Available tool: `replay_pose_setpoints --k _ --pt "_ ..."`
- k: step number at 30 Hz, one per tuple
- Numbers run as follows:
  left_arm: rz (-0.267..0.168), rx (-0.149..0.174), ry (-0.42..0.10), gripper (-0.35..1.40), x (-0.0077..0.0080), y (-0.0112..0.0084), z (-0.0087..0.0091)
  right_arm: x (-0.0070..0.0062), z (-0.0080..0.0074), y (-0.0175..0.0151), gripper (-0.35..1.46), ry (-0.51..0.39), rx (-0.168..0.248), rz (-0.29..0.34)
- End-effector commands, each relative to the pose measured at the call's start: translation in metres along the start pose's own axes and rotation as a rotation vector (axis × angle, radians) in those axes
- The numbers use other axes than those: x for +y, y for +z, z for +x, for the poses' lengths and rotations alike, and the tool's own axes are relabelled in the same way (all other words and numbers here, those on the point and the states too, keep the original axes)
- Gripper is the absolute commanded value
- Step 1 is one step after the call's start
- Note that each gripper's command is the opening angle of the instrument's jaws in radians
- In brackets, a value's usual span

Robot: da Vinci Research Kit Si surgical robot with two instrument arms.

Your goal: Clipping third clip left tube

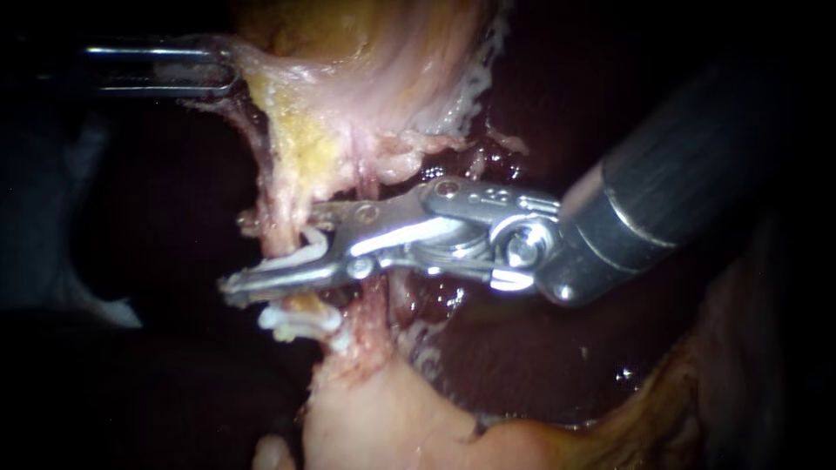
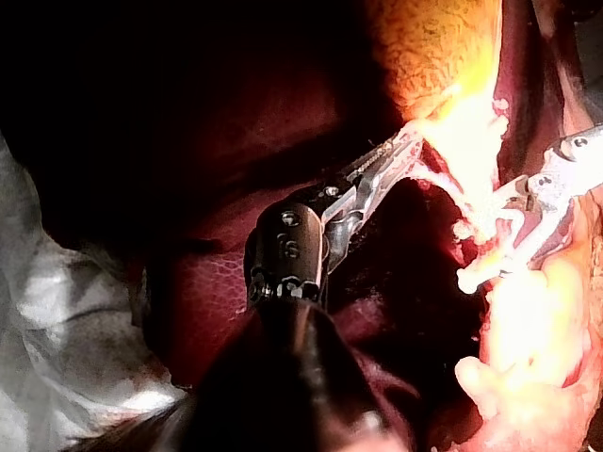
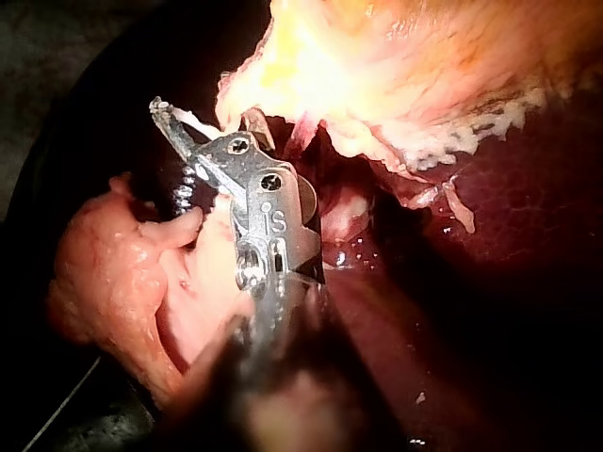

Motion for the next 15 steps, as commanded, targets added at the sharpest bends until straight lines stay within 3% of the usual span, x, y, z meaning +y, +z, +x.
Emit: replay_pose_setpoints --k 1,6,15 --pt "-0.001 0.000 0.000 -0.35 0.0000 0.0000 0.0000 -0.0003 0.0003 0.0001 0.47 0.007 -0.001 0.005" --pt "-0.001 0.000 0.000 -0.35 0.0000 0.0000 0.0000 -0.0005 0.0010 0.0000 0.44 0.023 0.002 0.008" --pt "-0.001 0.000 0.000 -0.35 0.0000 0.0000 0.0000 0.0003 0.0011 -0.0003 0.28 0.108 0.014 -0.036"
